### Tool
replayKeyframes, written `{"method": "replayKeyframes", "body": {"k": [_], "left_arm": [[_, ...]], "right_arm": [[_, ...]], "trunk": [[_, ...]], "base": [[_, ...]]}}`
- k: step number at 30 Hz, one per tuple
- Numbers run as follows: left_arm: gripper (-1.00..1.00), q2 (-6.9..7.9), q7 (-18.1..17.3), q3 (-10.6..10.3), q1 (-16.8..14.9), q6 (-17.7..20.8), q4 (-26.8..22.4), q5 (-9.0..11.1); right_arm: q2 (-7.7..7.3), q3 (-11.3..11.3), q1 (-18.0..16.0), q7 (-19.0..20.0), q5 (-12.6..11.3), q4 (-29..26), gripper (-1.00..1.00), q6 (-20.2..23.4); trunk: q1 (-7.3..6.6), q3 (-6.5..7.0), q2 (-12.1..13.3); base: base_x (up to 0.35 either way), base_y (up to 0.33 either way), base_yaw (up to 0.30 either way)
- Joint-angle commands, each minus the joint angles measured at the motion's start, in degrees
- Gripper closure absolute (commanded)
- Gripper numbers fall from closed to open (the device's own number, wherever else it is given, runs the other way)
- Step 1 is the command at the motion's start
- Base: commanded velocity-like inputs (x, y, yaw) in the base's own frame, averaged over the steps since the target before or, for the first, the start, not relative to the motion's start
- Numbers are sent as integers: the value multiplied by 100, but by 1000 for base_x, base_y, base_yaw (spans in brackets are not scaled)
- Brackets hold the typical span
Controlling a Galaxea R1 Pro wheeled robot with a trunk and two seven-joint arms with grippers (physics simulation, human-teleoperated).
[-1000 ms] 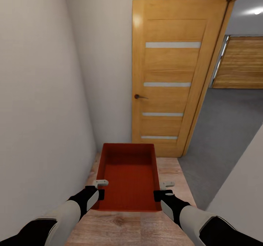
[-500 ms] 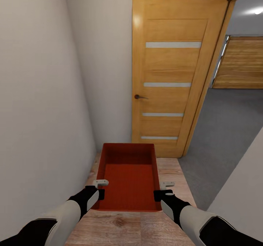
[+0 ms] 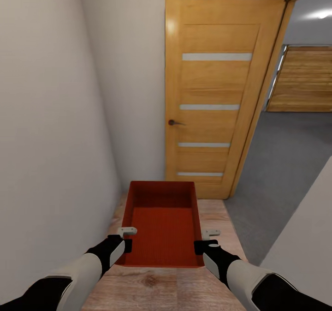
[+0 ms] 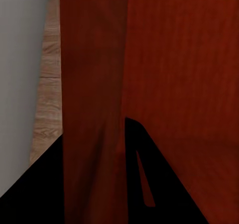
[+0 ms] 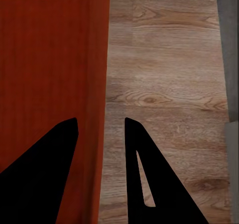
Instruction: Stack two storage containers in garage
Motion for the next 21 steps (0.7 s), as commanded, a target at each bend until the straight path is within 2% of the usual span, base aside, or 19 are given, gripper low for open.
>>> {"method": "replayKeyframes", "body": {"k": [1, 17, 21], "left_arm": [[100, 137, 47, -3, -5, 32, -37, -82], [100, 137, 53, -4, -3, 32, -36, -82], [100, 137, 54, -4, -3, 32, -36, -82]], "right_arm": [[0, 72, -2, -28, -103, 59, 100, 21], [0, 72, -2, -27, -103, 59, 100, 25], [0, 72, -2, -27, -104, 59, 100, 28]], "trunk": [[4, -10, -13], [4, 37, -13], [4, 43, -13]], "base": [[0, 0, -179], [0, 0, -221], [0, 0, -105]]}}
